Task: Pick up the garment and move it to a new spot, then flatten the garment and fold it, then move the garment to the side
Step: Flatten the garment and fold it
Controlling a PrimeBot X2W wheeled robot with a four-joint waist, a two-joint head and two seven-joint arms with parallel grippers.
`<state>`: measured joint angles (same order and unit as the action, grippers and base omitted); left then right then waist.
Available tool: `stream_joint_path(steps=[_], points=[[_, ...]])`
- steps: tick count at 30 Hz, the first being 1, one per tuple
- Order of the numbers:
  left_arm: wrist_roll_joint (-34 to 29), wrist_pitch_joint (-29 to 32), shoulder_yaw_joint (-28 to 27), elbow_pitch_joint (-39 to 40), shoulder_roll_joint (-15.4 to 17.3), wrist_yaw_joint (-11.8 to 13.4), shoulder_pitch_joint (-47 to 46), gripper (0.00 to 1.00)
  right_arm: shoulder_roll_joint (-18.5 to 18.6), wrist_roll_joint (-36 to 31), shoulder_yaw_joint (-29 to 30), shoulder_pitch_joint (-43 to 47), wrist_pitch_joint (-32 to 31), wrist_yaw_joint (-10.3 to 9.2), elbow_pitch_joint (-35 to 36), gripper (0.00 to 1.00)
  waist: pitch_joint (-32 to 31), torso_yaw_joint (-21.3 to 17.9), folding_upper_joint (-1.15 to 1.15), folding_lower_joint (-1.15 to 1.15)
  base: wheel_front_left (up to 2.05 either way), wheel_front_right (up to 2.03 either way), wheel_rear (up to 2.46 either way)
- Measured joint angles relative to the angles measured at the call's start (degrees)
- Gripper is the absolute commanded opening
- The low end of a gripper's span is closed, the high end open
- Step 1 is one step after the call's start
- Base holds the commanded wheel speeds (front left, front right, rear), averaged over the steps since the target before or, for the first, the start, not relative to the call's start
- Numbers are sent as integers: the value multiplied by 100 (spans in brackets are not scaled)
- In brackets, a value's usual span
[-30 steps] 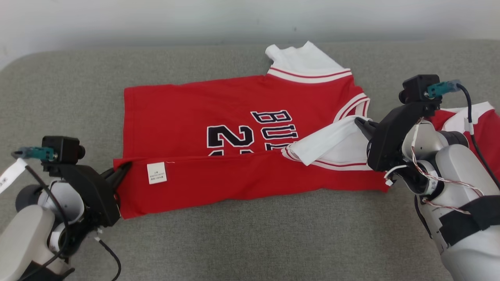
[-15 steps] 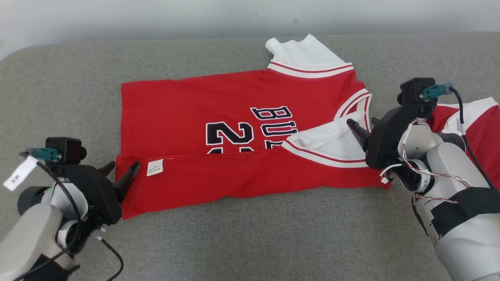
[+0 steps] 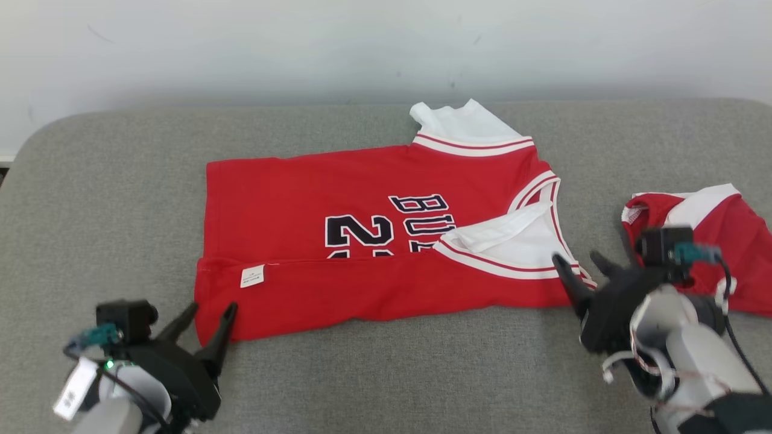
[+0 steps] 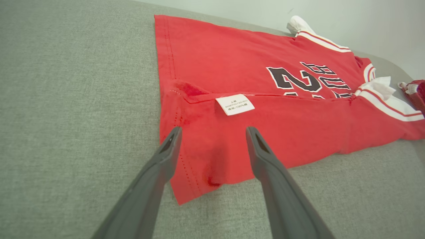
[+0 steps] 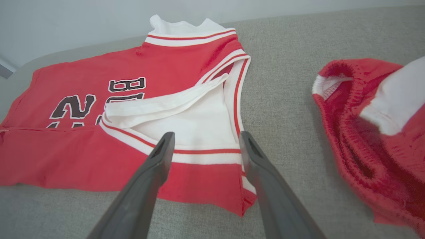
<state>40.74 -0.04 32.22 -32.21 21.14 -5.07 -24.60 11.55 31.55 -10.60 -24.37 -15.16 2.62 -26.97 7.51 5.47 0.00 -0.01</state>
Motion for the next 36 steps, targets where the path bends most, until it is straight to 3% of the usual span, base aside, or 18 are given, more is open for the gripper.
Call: stream_joint_path(steps=[3, 9, 21, 30, 31, 32, 33, 34, 35, 36], points=[[-47, -319, 23, 156, -52, 62, 355, 100, 77, -121, -11, 579, 250, -11, 246, 100, -121, 38, -1, 0, 0, 0, 0], [-104, -555, 14, 125, 62, 203, 565, 100, 60, -320, -136, 755, 411, -71, 412, 100, -122, -4, -1, 0, 0, 0, 0], [-190, -613, 77, -180, -3, 148, 326, 100, 109, -660, -304, 668, 478, -312, 149, 100, 135, -21, -1, 1, 0, 0, 0], [-121, -558, 119, -539, -167, 43, 44, 100, 77, -758, -410, 417, 458, -369, -89, 100, 324, 10, 0, 1, 0, 0, 0], [-116, -554, 114, -588, -177, 43, 28, 100, 63, -771, -426, 391, 458, -370, -107, 89, 345, 13, 0, 1, 0, 0, 0], [-90, -543, 110, -650, -191, 43, 12, 100, 42, -793, -427, 372, 458, -371, -118, 44, 366, 17, 0, 2, 0, 0, 0], [-73, -474, 121, -749, -210, 33, -28, 100, 22, -797, -439, 352, 458, -371, -152, 5, 382, 20, -1, 1, 0, 0, 0], [-68, -422, 159, -795, -212, -21, -55, 69, 13, -798, -456, 337, 459, -370, -190, 0, 394, 23, -1, 1, 0, 0, 0], [-41, -403, 155, -815, -212, -49, -58, 8, 4, -799, -476, 310, 458, -370, -215, 0, 404, 25, 0, 1, 0, 0, 0], [10, -402, 136, -835, -216, -52, -58, 0, -12, -802, -499, 269, 457, -369, -241, 0, 417, 22, -1, 1, 0, 0, 0]])
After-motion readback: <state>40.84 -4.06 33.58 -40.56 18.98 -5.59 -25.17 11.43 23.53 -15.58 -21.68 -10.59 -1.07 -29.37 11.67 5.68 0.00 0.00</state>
